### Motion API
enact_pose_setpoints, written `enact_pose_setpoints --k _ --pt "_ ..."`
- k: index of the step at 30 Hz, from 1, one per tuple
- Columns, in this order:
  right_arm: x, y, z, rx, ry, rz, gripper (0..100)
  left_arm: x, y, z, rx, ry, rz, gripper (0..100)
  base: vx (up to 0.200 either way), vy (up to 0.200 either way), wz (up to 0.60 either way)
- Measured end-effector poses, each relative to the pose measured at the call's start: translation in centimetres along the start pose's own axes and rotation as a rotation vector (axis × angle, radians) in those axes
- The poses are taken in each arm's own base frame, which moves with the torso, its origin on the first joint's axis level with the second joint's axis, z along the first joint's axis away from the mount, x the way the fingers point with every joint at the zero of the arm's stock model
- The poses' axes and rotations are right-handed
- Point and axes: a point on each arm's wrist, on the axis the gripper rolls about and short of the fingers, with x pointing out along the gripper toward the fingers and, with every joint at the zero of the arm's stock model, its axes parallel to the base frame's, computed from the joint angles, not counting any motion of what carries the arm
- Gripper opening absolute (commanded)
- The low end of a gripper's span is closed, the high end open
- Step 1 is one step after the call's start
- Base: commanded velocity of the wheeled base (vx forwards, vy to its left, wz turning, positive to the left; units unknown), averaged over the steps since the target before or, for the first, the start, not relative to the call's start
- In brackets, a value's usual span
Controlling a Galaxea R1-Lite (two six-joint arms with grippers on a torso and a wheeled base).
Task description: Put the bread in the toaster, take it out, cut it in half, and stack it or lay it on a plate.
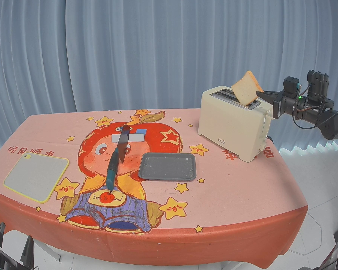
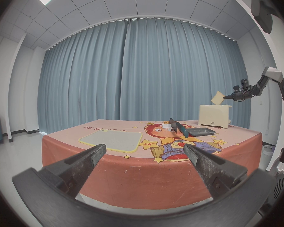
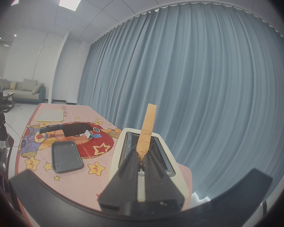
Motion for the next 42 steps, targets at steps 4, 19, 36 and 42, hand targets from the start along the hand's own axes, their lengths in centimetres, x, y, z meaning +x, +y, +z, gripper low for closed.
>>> enact_pose_setpoints --k 4,19,36,42 --pt "0.05 0.08 -0.15 0.002 0.005 0.002 0 0.00 0.00 0.00 0.000 0.000 0.001 100 0.000 0.000 0.00" --pt "0.21 0.02 -0.47 0.005 0.011 0.004 0 0.00 0.00 0.00 0.000 0.000 0.001 100 0.000 0.000 0.00" --pt "0.25 0.08 -0.64 0.008 0.016 0.005 100 0.00 0.00 0.00 0.000 0.000 0.001 100 0.000 0.000 0.00" --pt "0.22 0.12 -0.60 0.008 0.014 0.004 100 0.00 0.00 0.00 0.000 0.000 0.001 100 0.000 0.000 0.00"
